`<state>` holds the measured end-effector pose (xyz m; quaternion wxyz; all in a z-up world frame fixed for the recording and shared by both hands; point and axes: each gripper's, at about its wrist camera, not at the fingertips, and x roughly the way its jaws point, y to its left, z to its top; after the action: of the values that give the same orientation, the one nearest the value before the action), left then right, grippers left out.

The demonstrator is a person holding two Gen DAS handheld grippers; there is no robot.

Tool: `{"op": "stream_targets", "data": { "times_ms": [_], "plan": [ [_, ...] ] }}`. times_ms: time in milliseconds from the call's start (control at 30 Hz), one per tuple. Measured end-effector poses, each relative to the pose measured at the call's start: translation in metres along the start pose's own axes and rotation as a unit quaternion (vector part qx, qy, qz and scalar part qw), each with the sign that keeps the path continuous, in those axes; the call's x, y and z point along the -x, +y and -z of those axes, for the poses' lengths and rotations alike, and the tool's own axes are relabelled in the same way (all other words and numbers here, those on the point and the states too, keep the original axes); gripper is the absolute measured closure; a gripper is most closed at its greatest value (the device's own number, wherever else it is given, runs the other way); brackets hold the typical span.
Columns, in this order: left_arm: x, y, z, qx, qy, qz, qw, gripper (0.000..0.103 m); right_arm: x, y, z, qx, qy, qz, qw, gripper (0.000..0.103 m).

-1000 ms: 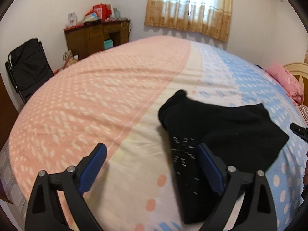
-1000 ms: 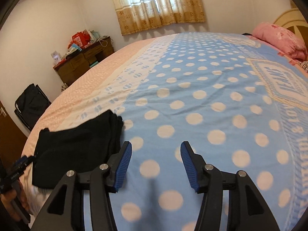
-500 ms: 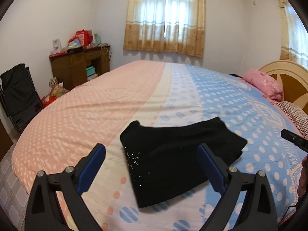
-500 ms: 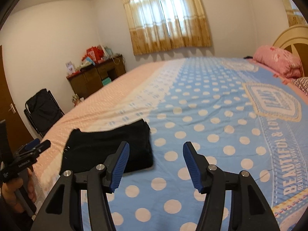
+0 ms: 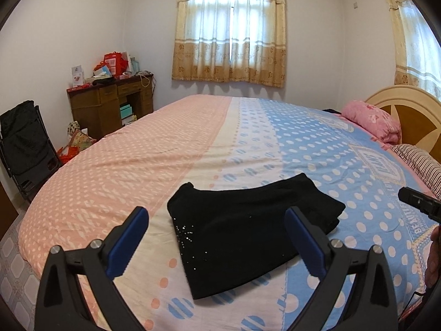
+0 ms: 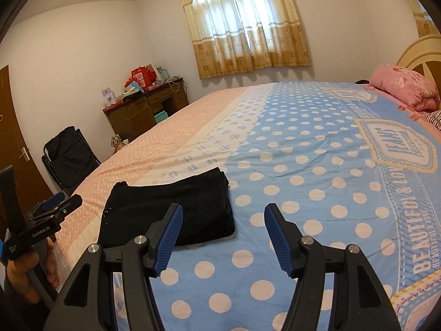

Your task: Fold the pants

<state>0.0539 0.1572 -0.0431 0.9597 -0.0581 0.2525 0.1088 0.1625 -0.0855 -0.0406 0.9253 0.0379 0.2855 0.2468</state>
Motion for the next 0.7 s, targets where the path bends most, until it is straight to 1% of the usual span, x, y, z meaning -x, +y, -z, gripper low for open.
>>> {"op": "stream_targets", "data": {
  "times_ms": [700],
  "plan": [
    [-0.0004, -0.0057, 0.0045, -0.009, 0.001, 0.003, 1.0000, 0.001, -0.0014, 0.0039, 0.0013, 0.003, 0.005, -0.003, 1.000, 0.040]
  ]
}}
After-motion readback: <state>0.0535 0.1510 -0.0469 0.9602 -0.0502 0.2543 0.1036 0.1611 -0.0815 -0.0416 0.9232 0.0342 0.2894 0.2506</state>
